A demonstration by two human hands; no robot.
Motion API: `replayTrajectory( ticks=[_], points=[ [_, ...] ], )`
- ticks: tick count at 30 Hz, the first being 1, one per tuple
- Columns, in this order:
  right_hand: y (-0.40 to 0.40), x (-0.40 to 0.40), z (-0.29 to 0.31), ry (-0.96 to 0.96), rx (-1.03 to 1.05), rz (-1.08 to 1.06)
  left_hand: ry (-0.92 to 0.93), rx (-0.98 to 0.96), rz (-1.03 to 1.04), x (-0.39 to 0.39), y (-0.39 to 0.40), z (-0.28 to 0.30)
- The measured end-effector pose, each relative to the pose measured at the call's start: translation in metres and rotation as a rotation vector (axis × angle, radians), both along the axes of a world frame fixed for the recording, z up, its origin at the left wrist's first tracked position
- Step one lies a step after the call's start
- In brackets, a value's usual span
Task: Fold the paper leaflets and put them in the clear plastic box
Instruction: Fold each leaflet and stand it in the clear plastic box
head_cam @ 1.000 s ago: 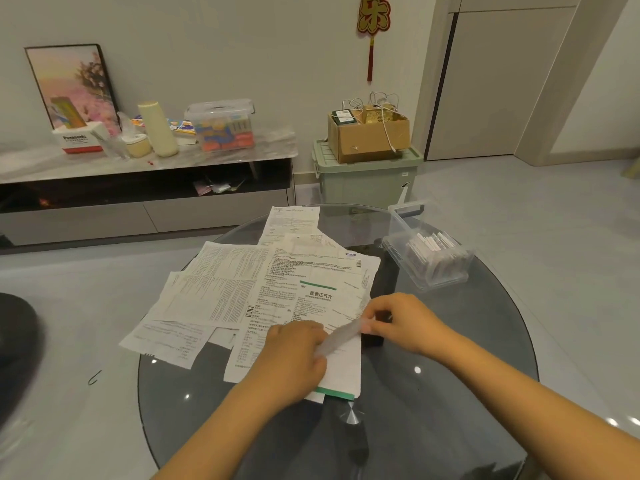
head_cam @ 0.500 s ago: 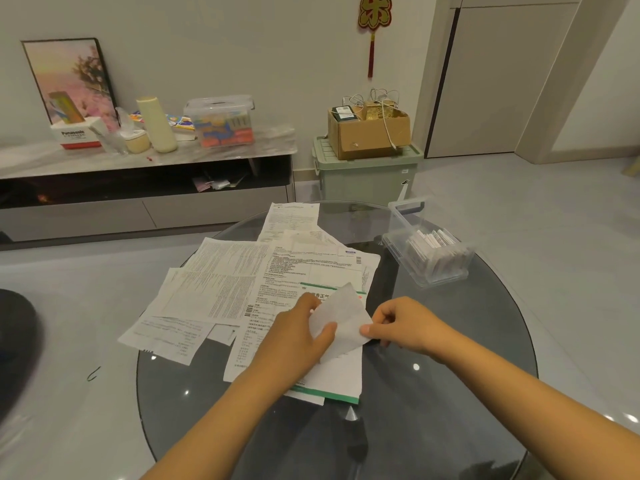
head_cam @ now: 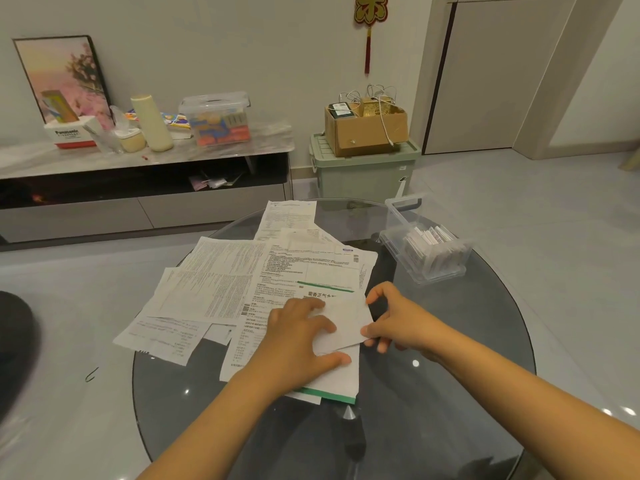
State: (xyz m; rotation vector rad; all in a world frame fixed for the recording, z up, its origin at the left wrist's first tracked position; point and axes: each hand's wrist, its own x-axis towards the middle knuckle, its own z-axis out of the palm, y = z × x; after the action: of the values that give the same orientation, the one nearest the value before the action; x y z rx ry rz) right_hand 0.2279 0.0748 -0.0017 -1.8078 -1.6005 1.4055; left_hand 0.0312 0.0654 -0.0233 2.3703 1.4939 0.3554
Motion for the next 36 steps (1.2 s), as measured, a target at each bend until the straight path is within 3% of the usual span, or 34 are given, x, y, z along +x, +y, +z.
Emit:
replayTrajectory(
  ticks=[7, 16, 26, 36],
  points=[
    [0.002, 0.004, 0.009, 0.089, -0.122, 0.011, -0.039, 0.016, -0.005, -0.001, -0.001, 0.004],
    [0.007, 0.01, -0.003, -0.187, 0.197, -0.001, -0.242, 0.004, 0.132, 0.005, 0.007, 0.003],
    [0.014, 0.001, -0.017, -0.415, 0.235, -0.049, -0.238, 0.032, 0.203, 0.007, 0.014, -0.01],
    [-0.004, -0.004, -0.001, -0.141, 0.219, -0.055, -0.08, 0.035, -0.042, 0.018, -0.003, -0.009]
  ],
)
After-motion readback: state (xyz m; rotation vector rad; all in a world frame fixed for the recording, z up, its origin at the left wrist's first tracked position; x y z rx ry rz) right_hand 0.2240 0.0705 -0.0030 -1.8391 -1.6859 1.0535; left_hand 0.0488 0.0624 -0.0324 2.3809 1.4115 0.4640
